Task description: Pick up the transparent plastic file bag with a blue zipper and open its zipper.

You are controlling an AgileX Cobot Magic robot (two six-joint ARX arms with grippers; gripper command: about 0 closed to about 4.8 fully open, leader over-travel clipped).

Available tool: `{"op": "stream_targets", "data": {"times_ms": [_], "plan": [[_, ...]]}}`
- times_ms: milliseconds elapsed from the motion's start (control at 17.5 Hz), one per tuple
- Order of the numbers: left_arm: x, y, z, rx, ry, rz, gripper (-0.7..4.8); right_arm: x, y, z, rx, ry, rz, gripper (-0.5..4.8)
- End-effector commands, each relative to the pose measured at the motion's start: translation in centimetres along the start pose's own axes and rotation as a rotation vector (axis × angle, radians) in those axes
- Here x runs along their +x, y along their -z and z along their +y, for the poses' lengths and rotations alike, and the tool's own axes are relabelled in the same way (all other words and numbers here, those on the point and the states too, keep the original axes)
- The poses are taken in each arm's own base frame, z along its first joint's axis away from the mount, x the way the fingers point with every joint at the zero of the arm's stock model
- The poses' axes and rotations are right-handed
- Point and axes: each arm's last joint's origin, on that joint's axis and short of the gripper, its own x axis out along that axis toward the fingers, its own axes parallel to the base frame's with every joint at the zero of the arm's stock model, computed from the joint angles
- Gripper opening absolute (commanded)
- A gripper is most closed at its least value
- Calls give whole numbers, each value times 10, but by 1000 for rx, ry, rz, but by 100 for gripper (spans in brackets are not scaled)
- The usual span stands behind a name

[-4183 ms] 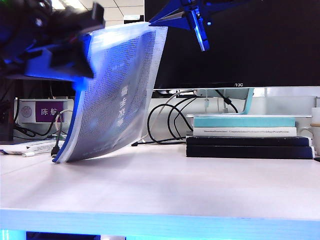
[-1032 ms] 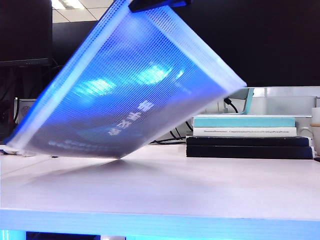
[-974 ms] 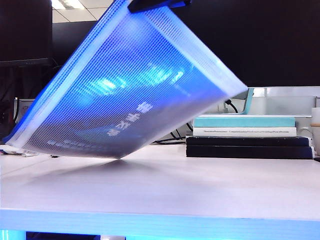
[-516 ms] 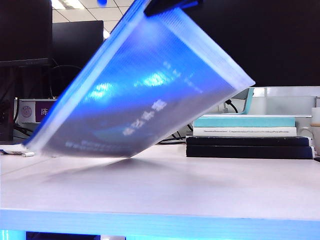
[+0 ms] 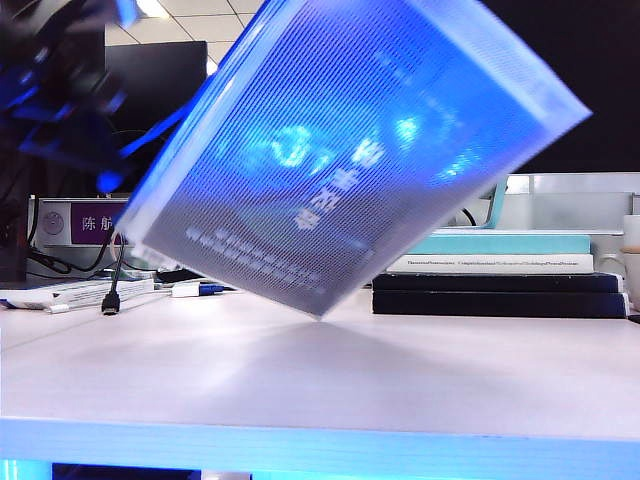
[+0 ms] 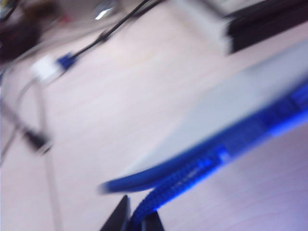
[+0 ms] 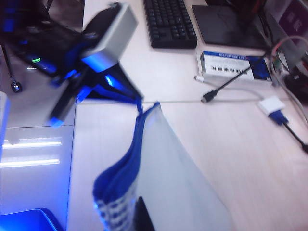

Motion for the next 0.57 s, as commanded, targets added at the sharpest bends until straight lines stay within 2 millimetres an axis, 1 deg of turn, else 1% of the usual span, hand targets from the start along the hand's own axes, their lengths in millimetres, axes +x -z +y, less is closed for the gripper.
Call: {"op": "stream_targets", "data": {"times_ms": [57,115,172,229,287,344,401,516,573], "plan": [[-1,15,31,-93,-150,40,-6,-20,1,6,32,20,23,-1],[-3,18,44,-130,-202,39,-6,-23,4,6,54,18,44,-1],[-4,20,50,-154,-216,45,-6,-23,7,8,67,17,85,-1],[-4,19,48,-170,-122,14,52,-23,10,10,61,3,112,-1],[-3,17,46,-196,-51,-12,217,-21,12,9,69,-10,125,-1],[-4,15,44,-239,38,-49,441,-17,16,8,85,-24,147,-1],[-5,10,41,-287,172,-97,479,-14,22,7,84,-15,212,-1],[-7,1,38,-360,364,-180,479,-6,33,1,67,42,352,-1],[-8,-3,38,-381,414,-215,479,-1,39,-4,72,78,421,-1]]}}
